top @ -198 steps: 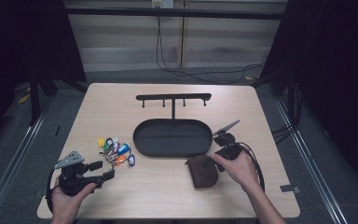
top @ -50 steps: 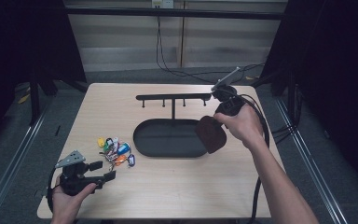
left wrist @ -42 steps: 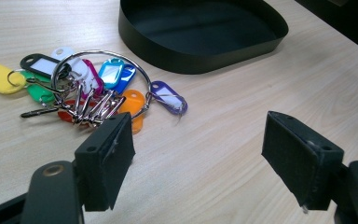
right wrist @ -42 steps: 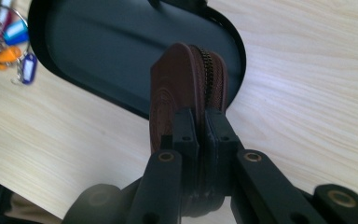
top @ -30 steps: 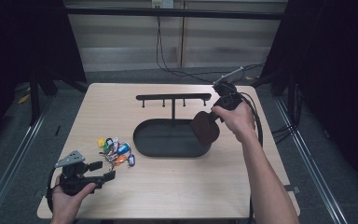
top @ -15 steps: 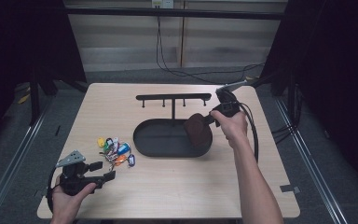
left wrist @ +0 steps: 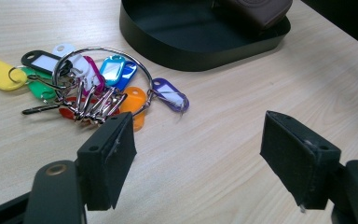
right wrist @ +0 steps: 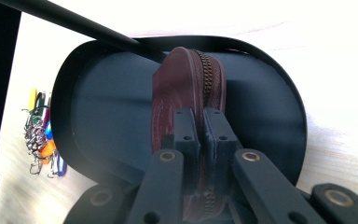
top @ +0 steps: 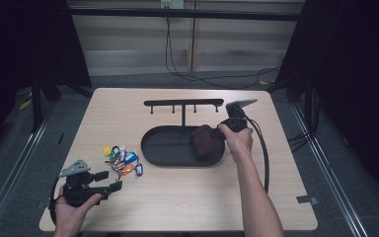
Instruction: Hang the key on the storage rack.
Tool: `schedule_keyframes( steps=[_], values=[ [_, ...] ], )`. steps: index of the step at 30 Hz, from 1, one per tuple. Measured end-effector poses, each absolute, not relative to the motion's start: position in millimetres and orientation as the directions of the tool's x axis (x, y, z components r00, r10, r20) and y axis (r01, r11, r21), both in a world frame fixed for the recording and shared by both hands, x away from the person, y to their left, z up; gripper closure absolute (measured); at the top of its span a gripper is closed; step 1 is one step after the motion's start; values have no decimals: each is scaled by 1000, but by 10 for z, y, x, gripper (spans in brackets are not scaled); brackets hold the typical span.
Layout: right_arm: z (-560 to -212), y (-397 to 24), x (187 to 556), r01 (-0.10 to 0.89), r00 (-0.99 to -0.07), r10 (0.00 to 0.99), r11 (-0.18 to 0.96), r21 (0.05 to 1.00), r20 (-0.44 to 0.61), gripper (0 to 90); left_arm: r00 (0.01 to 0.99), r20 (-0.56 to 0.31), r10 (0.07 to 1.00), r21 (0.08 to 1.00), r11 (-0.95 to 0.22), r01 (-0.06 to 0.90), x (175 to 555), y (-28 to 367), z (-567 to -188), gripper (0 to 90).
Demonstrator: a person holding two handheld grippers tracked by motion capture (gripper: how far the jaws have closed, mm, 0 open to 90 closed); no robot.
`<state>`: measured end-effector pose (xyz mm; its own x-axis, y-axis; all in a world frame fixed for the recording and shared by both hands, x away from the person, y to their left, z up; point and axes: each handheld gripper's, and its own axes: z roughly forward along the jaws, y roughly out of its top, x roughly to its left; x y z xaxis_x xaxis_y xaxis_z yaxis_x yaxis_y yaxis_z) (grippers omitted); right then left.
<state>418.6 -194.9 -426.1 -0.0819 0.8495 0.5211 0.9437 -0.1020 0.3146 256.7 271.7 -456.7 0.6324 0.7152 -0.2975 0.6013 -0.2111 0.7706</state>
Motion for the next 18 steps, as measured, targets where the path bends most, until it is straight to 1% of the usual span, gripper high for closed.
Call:
schedule_keyframes(
  steps=[5, 9, 11, 16, 18],
  values=[
    [-4300, -1926, 4171, 943, -91, 890, -67, 326, 446, 839, 634, -296, 715, 771, -214, 601, 2565, 2711, -4567, 261],
    [-4355, -1924, 4169, 943, -89, 890, -69, 325, 447, 827, 634, -296, 715, 770, -214, 601, 2565, 2712, -4566, 262],
    [-4414, -1953, 4164, 940, -80, 895, -79, 333, 438, 819, 633, -296, 715, 771, -212, 600, 2564, 2716, -4567, 263],
    [-4434, -2002, 4156, 941, -60, 911, -85, 327, 408, 806, 633, -299, 714, 769, -212, 603, 2571, 2718, -4569, 263],
    [-4428, -2006, 4150, 941, -72, 913, -72, 332, 402, 794, 635, -296, 714, 771, -213, 600, 2566, 2713, -4566, 263]
  ],
)
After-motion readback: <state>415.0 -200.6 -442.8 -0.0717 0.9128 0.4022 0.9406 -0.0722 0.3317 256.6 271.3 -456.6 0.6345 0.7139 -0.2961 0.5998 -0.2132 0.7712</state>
